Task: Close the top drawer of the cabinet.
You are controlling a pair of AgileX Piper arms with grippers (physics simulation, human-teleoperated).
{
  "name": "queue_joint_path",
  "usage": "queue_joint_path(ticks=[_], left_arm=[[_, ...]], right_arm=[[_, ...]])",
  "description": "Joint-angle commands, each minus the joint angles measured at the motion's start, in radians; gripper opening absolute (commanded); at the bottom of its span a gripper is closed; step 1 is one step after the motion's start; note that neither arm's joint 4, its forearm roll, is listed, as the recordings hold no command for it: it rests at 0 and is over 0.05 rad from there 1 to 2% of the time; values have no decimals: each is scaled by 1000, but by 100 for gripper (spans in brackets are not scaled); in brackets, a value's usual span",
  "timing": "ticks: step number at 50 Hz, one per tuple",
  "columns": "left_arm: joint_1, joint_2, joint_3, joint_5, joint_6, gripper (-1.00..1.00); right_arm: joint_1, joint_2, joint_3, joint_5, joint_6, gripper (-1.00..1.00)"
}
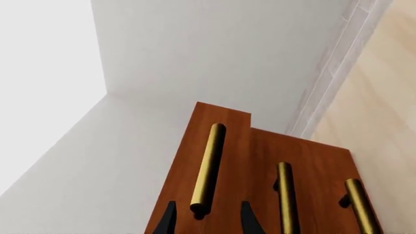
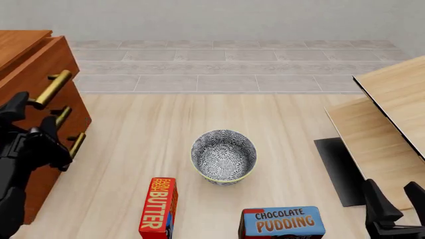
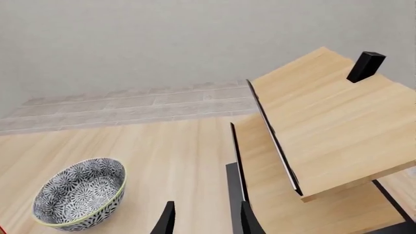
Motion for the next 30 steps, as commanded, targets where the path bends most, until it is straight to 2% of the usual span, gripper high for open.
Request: queue_joint_path(ticks=[1,30], left_arm=[[41,-7,3,-11,3,100],[70,-15,13,-12,20,100]], right_arm=[[-4,7,0,-8,0,100],[-8,19,0,-18,-1,100]])
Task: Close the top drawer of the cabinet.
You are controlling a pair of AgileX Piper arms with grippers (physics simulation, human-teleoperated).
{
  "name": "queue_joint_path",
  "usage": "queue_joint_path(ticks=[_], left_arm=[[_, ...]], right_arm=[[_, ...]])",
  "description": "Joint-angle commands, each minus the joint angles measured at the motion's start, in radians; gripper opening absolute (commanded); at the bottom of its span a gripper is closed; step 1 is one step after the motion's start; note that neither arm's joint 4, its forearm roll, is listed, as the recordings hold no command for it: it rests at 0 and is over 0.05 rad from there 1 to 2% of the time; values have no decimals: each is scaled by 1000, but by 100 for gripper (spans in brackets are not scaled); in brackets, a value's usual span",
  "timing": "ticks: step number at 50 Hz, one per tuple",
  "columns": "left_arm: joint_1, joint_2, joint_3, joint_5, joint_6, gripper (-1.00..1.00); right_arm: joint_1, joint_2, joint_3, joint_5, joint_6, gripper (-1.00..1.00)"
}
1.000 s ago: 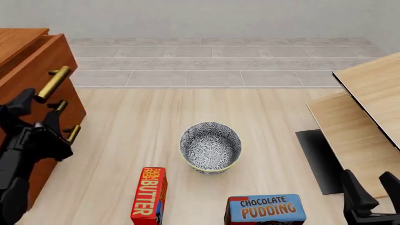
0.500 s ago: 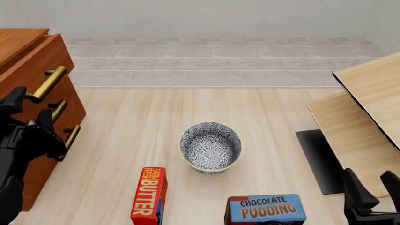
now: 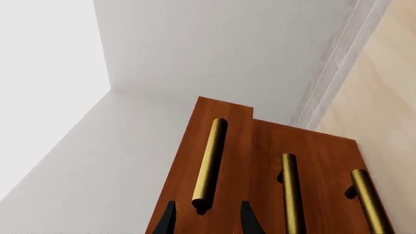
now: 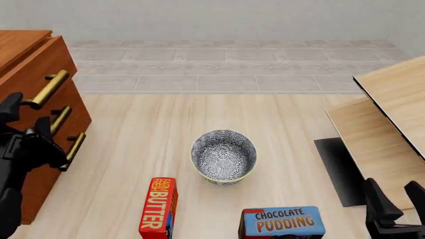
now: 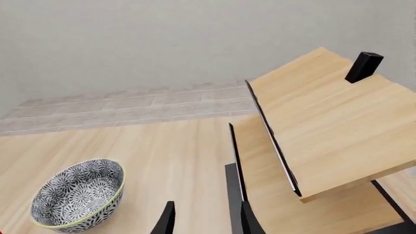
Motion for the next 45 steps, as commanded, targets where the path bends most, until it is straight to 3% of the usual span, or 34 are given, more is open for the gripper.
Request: queue_joint_path(ticks=[1,45], left_arm=[[40,-6,7,-11,1,100],[71,-24,25,-14,0,100]], right_arm=[[-1,4,0,-3,-2,100],[-1,-4,0,10,-2,100]])
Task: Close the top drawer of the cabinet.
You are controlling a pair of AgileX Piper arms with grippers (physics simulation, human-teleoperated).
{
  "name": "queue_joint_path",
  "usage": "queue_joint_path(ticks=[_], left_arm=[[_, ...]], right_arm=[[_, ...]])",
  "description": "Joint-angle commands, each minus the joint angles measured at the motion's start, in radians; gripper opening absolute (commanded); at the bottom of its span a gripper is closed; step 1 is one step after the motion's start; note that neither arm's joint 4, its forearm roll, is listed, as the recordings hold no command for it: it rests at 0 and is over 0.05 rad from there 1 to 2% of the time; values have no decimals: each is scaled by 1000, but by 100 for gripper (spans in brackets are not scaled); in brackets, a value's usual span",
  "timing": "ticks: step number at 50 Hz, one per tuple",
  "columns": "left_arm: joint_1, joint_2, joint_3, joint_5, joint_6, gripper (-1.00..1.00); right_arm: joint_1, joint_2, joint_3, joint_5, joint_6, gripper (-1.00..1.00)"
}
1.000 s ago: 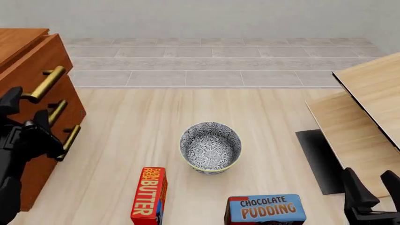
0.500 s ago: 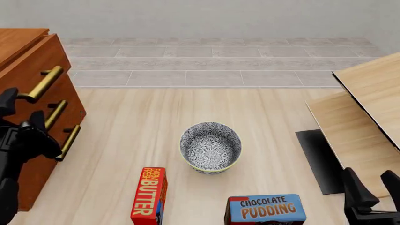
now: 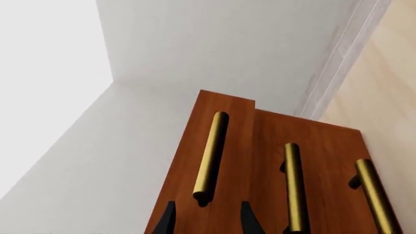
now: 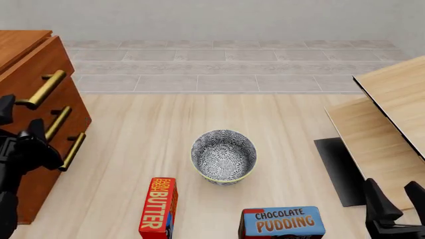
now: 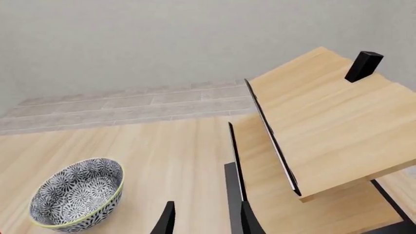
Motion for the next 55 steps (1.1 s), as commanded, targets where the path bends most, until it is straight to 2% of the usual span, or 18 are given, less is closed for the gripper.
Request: queue_joint_path(ticks=[1,11,30,55], left_arm=[[38,-13,7,-4,-1,100],[44,7,16,-27,0,100],[59,-21,5,8,-3,100],[83,-20,17,3,10,100]], right_arm=[[2,-3,0,5,0,100],[1,-10,0,11,0,100],[2,-23,0,26,-5,100],[8,-21,0,31,-5,100]])
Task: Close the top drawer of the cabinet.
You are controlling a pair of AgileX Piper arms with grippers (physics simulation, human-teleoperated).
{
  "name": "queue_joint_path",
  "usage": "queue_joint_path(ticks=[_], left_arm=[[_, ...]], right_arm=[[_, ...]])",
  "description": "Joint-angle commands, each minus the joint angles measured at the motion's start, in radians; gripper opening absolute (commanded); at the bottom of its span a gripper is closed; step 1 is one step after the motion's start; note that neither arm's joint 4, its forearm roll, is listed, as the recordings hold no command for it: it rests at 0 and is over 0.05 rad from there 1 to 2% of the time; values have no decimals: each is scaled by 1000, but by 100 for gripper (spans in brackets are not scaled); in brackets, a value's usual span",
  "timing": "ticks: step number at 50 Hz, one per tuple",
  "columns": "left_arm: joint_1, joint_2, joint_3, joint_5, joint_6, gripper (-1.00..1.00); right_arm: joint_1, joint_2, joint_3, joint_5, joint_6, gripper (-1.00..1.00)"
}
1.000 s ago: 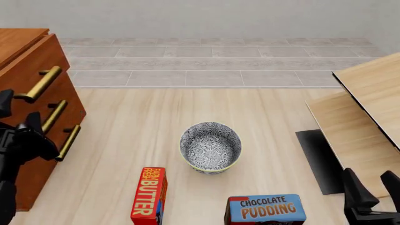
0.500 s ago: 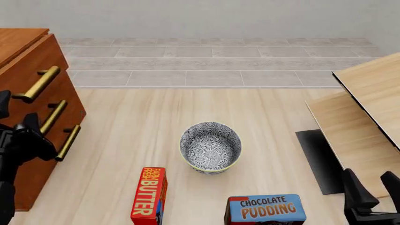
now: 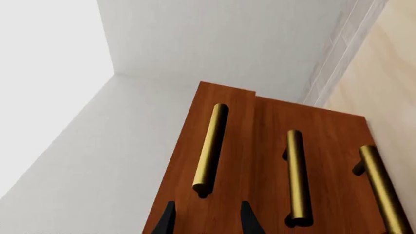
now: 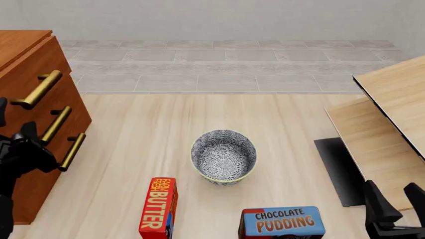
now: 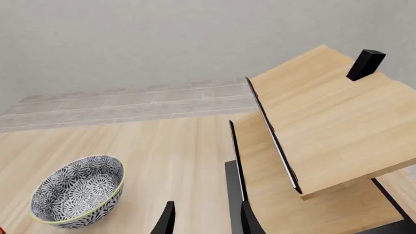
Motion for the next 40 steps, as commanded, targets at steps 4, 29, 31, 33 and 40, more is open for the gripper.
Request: queue_joint_path(ticks=[4,29,31,33,40], left_arm=[[46,-18,-4,17,-1,100],[64,-50,-17,56,-11,100],[66,-53,-20,60,-13,100],[68,-55,-23,64,-13,100],[75,-57,-29,75,-21,100]], right_arm=[[3,-2,0,5,0,100],[3,-18,0,17,-4,100],[3,-18,0,17,-4,100],[3,-18,0,18,-4,100],[2,-19,0,18,-3,100]])
